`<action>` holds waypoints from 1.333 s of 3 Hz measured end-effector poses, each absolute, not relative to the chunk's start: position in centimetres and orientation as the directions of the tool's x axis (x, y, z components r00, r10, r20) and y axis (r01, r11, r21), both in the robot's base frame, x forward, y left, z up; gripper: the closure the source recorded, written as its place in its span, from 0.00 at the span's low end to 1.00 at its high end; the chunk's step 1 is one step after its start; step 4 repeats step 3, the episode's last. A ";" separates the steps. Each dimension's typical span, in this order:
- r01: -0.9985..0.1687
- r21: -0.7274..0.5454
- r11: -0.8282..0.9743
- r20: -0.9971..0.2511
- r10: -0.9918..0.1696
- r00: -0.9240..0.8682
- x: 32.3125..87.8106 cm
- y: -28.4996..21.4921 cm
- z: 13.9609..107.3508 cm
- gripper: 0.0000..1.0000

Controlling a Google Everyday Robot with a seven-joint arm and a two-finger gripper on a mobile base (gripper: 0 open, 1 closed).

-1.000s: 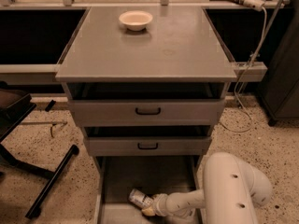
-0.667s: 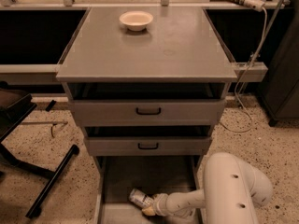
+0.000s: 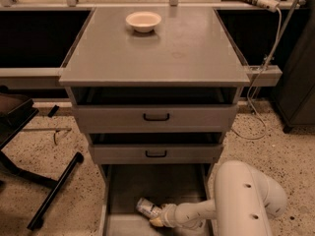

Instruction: Place blue plastic bottle into bottom drawer

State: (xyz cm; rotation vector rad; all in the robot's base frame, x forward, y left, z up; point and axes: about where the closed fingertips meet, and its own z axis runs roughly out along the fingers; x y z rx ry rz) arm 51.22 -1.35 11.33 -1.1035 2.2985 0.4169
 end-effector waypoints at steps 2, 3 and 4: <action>-0.788 0.039 0.615 -0.598 -0.617 -0.511 51.2 -1.3 11.3 0.00; -0.788 0.039 0.615 -0.598 -0.617 -0.511 51.2 -1.3 11.3 0.00; -0.788 0.039 0.615 -0.598 -0.617 -0.511 51.2 -1.3 11.3 0.00</action>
Offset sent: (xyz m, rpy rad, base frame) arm 0.0000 0.0000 0.0000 0.0000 0.0000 0.0000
